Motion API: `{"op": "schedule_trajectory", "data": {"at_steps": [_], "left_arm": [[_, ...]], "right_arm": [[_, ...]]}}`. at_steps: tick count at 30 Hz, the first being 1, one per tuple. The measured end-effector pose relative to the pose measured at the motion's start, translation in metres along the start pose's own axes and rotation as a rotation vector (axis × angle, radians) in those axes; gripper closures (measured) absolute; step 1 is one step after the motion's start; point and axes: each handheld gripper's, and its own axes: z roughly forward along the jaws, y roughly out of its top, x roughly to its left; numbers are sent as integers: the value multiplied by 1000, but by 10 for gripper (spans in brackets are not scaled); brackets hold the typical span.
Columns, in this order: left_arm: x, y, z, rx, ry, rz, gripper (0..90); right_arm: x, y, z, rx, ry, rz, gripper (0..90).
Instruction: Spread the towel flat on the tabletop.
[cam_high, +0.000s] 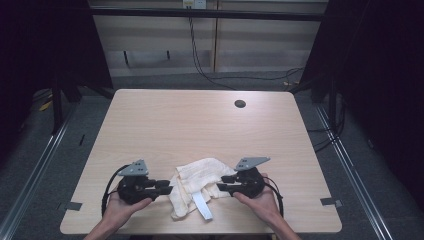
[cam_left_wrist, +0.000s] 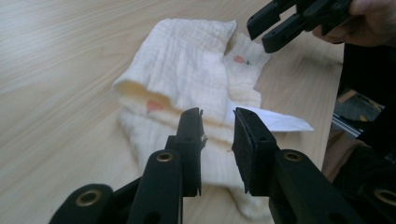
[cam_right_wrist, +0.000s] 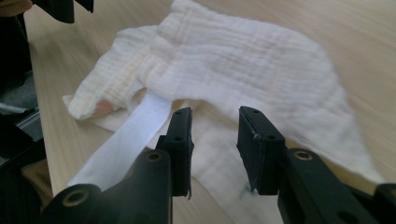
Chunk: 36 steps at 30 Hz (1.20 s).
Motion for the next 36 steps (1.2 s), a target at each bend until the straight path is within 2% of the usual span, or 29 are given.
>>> {"op": "schedule_trajectory", "data": {"at_steps": [5, 6, 7, 9, 10, 11, 12, 13, 15, 16, 19, 22, 23, 25, 26, 27, 28, 31, 33, 34, 36], "left_arm": [[0, 22, 28, 52, -17, 42, 710], [0, 25, 36, 62, -35, 50, 689], [0, 25, 36, 62, -35, 50, 679], [2, 27, 48, 78, -52, 47, 661], [4, 27, 53, 93, -62, 36, 635], [4, 25, 58, 100, -40, 37, 598], [4, 18, 65, 98, -49, 31, 586], [4, 18, 65, 98, -49, 31, 593], [4, 14, 68, 117, -27, 57, 595], [5, 13, 69, 120, -28, 73, 607], [5, 11, 72, 125, -43, 80, 618], [3, 9, 76, 164, -47, 122, 602], [3, 9, 78, 168, -54, 120, 602], [1, 7, 83, 165, -47, 121, 586], [-1, 8, 84, 173, -36, 138, 586], [-1, 8, 84, 173, -36, 138, 588], [-3, 8, 86, 178, -17, 166, 595], [-5, 8, 87, 179, -5, 174, 608], [-10, 7, 88, 176, 28, 193, 612], [-14, 6, 88, 187, 51, 227, 628], [-15, 7, 89, 183, 64, 220, 687]], "right_arm": [[-7, -9, -17, -34, -43, 47, 636], [-9, -16, -22, -55, -47, 65, 628], [-9, -16, -22, -55, -47, 65, 628], [-13, -21, -24, -47, -57, 82, 624], [-14, -23, -25, -44, -65, 84, 619], [-16, -24, -26, -53, -69, 92, 611], [-17, -25, -28, -61, -73, 96, 594], [-17, -25, -28, -61, -73, 96, 594], [-18, -26, -28, -63, -68, 91, 591], [-19, -27, -27, -58, -72, 91, 587], [-19, -28, -27, -52, -75, 90, 582], [-17, -30, -25, -42, -81, 78, 584], [-17, -30, -25, -42, -81, 78, 584], [-17, -30, -25, -41, -80, 82, 584], [-18, -31, -26, -42, -79, 81, 583], [-18, -31, -26, -42, -79, 81, 583], [-19, -31, -28, -50, -79, 85, 583], [-20, -32, -28, -53, -78, 95, 583], [-21, -32, -28, -50, -78, 96, 579], [-21, -32, -29, -51, -77, 99, 577], [-21, -32, -30, -54, -79, 101, 577]]}}
